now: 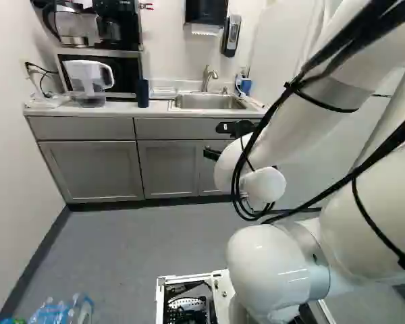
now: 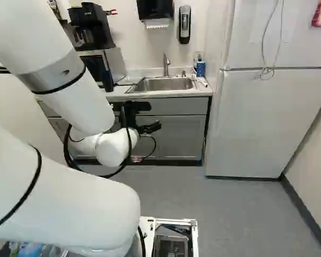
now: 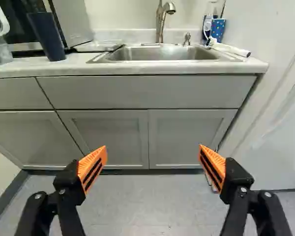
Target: Rinse the cup and place it in the tray
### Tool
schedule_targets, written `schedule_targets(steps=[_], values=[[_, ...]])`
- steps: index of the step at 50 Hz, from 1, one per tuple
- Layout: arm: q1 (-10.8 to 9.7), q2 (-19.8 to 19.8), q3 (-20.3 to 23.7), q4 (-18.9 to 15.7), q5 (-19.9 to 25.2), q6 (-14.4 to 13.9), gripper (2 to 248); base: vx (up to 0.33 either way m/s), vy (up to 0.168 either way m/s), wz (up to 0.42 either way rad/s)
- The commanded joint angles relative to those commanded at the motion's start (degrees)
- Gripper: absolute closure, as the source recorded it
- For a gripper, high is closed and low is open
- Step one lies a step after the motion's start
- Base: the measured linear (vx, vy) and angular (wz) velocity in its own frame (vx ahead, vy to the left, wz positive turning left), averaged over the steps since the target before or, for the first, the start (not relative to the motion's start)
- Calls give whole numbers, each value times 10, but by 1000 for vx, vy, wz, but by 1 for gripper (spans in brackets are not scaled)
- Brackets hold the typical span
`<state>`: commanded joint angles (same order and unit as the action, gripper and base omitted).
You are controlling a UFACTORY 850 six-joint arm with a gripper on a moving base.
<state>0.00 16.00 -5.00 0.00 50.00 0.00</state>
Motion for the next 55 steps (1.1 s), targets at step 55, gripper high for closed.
schedule_targets(steps=[55], values=[[0, -40, -90, 0, 0, 0, 3, 0, 0, 0]])
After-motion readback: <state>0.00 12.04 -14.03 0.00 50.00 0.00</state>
